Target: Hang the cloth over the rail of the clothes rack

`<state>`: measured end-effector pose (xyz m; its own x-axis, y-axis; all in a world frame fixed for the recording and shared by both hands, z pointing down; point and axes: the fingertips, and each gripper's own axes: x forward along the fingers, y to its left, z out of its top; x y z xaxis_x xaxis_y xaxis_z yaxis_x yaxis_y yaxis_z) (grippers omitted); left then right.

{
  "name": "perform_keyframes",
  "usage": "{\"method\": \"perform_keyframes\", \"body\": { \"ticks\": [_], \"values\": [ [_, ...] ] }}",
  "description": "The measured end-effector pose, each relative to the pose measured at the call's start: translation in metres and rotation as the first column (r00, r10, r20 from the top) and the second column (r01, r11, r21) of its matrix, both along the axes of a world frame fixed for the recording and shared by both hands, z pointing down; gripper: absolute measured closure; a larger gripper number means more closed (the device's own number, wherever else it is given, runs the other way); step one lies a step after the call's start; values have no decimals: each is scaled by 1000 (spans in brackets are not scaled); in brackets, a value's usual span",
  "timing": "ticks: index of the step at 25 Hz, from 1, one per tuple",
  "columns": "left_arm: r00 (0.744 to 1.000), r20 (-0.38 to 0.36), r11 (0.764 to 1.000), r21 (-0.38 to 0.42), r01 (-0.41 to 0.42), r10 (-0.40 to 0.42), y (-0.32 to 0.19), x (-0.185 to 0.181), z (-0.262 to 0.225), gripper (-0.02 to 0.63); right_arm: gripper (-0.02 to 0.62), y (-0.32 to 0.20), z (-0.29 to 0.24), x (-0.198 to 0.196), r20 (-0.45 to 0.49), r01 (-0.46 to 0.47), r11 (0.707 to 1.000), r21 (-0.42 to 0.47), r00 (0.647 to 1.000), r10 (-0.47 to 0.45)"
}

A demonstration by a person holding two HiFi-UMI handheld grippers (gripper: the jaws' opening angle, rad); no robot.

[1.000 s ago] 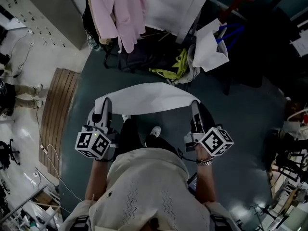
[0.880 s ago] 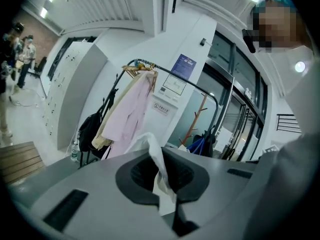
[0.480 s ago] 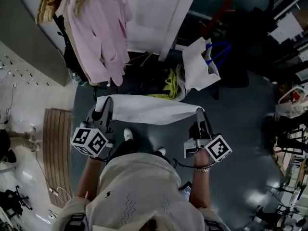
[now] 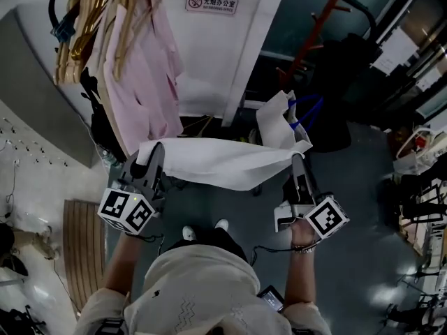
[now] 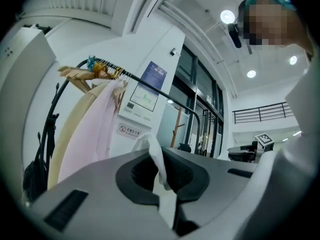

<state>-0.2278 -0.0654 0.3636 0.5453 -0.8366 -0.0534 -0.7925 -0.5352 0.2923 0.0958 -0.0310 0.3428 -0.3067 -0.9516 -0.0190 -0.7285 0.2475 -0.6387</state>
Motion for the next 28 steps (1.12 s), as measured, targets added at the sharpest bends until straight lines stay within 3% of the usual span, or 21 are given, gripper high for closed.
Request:
{"method": "perform_keyframes", "body": {
  "ticks": [6,10,12,18,20,22,25,28],
  "values": [
    [996,93,984,179,-5,-12,-50,7,-88,589,569,-51,-111,3,-129,98,971,219,989,-71],
    [992,103,950,310,32,-67,-88,18,-166,589,569,-86,-193,14,-208,149,924,351,975,-78],
    [989,105,919,391,54,-103,-107,27,-209,589,569,-105,-236,18,-259,183,888,422,963,-76],
    [984,19,808,574,132,-175,-160,48,-333,589,569,-172,-349,45,-379,227,775,589,925,17],
    [963,60,762,625,170,-264,-174,52,-360,589,571,-187,-380,48,-406,247,737,630,913,41],
    [927,114,736,645,205,-357,-190,54,-379,589,569,-199,-407,48,-425,262,701,663,903,65],
    [907,122,716,659,230,-404,-210,53,-415,589,570,-217,-441,46,-439,259,674,692,892,108],
    [873,141,646,729,228,-467,-219,51,-471,589,569,-236,-471,43,-447,232,677,699,880,160]
  ]
}}
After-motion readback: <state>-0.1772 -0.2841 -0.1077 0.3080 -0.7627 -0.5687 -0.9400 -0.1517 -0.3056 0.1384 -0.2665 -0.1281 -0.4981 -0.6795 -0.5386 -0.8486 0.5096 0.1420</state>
